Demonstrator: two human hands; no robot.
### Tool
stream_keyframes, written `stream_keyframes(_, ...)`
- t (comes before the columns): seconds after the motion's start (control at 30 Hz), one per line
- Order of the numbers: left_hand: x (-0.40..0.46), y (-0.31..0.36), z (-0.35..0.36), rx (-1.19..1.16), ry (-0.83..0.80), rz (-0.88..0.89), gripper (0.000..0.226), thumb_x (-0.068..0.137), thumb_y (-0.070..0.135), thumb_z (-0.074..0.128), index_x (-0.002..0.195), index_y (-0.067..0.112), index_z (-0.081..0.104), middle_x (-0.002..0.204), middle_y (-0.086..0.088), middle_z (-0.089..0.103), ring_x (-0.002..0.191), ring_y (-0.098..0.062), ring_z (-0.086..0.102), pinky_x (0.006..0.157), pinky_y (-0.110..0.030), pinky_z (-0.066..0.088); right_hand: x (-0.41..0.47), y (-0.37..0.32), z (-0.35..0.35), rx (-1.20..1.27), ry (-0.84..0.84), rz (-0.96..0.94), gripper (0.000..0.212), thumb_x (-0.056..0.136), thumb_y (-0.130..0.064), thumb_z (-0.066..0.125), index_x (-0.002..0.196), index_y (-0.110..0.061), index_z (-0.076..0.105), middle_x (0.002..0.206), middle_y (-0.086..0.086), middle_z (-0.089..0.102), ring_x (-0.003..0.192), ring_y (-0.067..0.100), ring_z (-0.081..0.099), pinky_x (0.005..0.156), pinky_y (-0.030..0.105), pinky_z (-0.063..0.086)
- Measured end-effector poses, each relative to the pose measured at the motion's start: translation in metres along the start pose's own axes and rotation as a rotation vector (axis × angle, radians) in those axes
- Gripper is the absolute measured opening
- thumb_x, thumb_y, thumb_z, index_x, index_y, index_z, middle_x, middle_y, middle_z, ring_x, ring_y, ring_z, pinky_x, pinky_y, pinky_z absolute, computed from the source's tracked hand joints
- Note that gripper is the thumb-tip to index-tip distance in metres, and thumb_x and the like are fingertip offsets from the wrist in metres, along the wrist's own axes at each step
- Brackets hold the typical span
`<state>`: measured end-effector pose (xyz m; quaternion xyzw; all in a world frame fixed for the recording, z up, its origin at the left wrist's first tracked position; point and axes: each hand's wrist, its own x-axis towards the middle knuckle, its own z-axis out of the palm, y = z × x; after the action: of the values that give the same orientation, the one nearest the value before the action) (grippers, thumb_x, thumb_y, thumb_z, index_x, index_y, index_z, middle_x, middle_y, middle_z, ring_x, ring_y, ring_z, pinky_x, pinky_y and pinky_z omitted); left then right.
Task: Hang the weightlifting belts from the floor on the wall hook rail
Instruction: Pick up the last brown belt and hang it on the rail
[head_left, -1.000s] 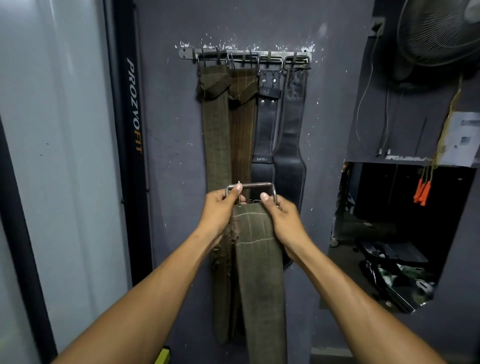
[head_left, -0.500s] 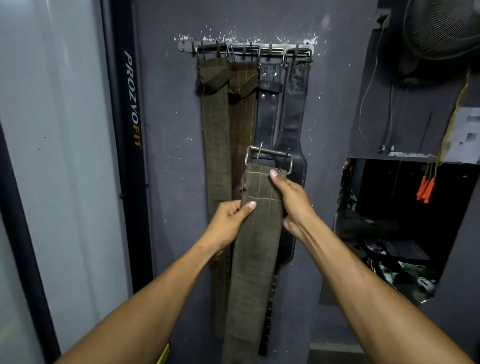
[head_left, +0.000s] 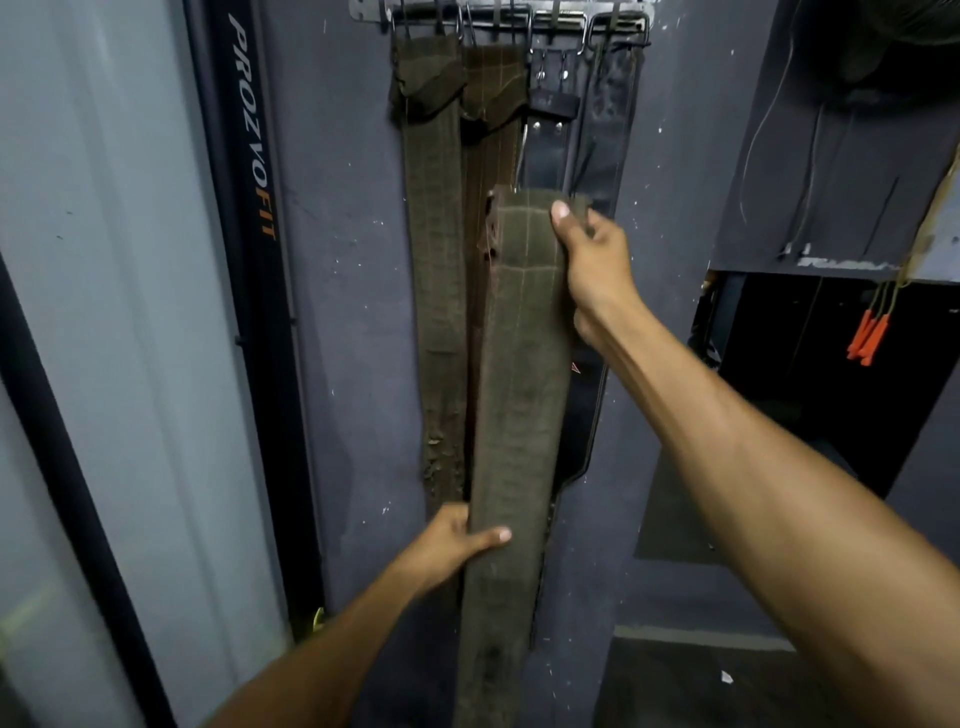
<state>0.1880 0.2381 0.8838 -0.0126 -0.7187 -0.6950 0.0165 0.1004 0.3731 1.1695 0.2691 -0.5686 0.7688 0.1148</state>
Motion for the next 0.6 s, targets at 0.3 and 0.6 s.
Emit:
stream_keyframes(0.3, 0.021, 0.025, 0.001, -0.017, 0.005, 0.113, 0.022, 0.092, 0.007, 0.071, 0.113, 0.003, 0.073, 0.116, -0.015, 0.076, 0.1, -0.02, 0.073, 0.085, -0.026, 0.058, 0.018, -0.016, 0.003, -0.037, -0.043, -0.073, 0.02, 0.106, -0.021, 0.058, 0.109, -0.007, 0.072, 0.102, 0.011, 0.08, 0.094, 0.021, 0.078, 0.091, 0.042, 0.063)
stream_keyframes(0.6, 0.051, 0.238, -0.019, -0.029, 0.16, 0.424, 0.016, 0.093, 0.031, 0.072, 0.09, 0.016, 0.078, 0.088, 0.001, 0.079, 0.084, -0.012, 0.072, 0.081, -0.033, 0.054, 0.006, 0.015, -0.008, -0.036, -0.068, 0.013, 0.016, 0.104, -0.028, 0.059, 0.104, -0.019, 0.073, 0.097, 0.004, 0.082, 0.092, 0.019, 0.078, 0.08, 0.036, 0.062)
